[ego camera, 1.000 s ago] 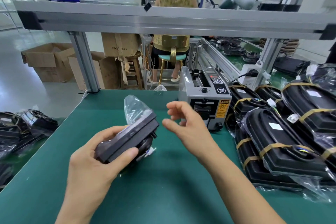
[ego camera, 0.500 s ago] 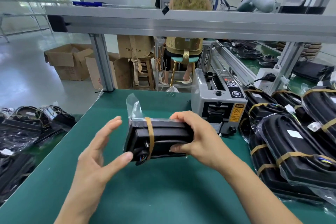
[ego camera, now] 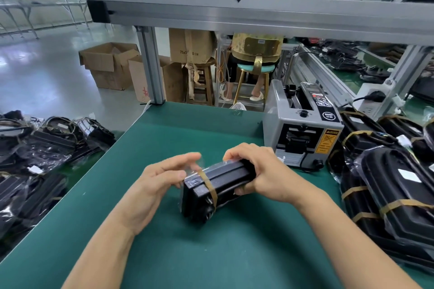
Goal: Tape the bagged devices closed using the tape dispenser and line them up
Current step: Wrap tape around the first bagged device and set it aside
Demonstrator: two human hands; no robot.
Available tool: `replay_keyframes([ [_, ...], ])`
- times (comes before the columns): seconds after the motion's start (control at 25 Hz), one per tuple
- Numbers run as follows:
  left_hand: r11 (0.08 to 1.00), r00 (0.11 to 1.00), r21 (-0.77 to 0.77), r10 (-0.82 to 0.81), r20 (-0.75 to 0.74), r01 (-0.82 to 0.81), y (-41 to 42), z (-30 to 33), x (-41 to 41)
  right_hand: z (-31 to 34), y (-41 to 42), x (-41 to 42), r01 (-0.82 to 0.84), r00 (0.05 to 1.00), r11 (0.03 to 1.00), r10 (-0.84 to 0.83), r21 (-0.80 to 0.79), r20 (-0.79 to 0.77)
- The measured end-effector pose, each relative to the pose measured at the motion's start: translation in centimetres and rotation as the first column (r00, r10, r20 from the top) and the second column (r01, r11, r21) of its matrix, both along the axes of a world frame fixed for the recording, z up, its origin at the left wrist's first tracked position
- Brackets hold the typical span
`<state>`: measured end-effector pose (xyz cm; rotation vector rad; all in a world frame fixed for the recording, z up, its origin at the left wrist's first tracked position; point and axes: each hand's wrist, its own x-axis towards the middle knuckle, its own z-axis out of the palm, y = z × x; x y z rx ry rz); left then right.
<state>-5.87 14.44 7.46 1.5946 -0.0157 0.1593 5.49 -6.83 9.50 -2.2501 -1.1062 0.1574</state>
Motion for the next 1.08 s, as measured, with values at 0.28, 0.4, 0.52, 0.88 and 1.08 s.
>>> replay_keyframes([
  [0.28, 0.970, 0.966, 0.007, 0.243, 0.084, -0.245, -0.1, 0.3, 1.4, 0.5, 0.6, 0.5, -0.028, 0.999, 0.999, 0.027, -0.041, -0.018],
  [0.4, 0.959, 0.960, -0.045, 0.281, -0.010, -0.281, -1.1, 0.1, 2.4, 0.8, 0.7, 0.8, -0.060, 0.998, 0.996, 0.058, -0.059, -0.039],
  [0.52, 0.971, 0.967, -0.079, 0.213, -0.138, -0.225, -0.8, 0.5, 3.3, 0.8, 0.5, 0.8, -0.057, 0.995, 0.998, 0.054, -0.038, -0.083],
  [0.88, 0.893, 0.894, -0.252, 0.418, 0.160, -0.372, -1.6, -2.4, 1.4, -0.4, 0.6, 0.5, 0.059, 0.998, 0.998, -0.059, 0.012, 0.037],
  [1.08, 0.982, 0.972, -0.164, 0.123, 0.200, -0.091, -2.1, -3.6, -1.3, -1.2, 1.1, 0.1, 0.132, 0.986, 0.989, -0.137, 0.063, 0.091],
])
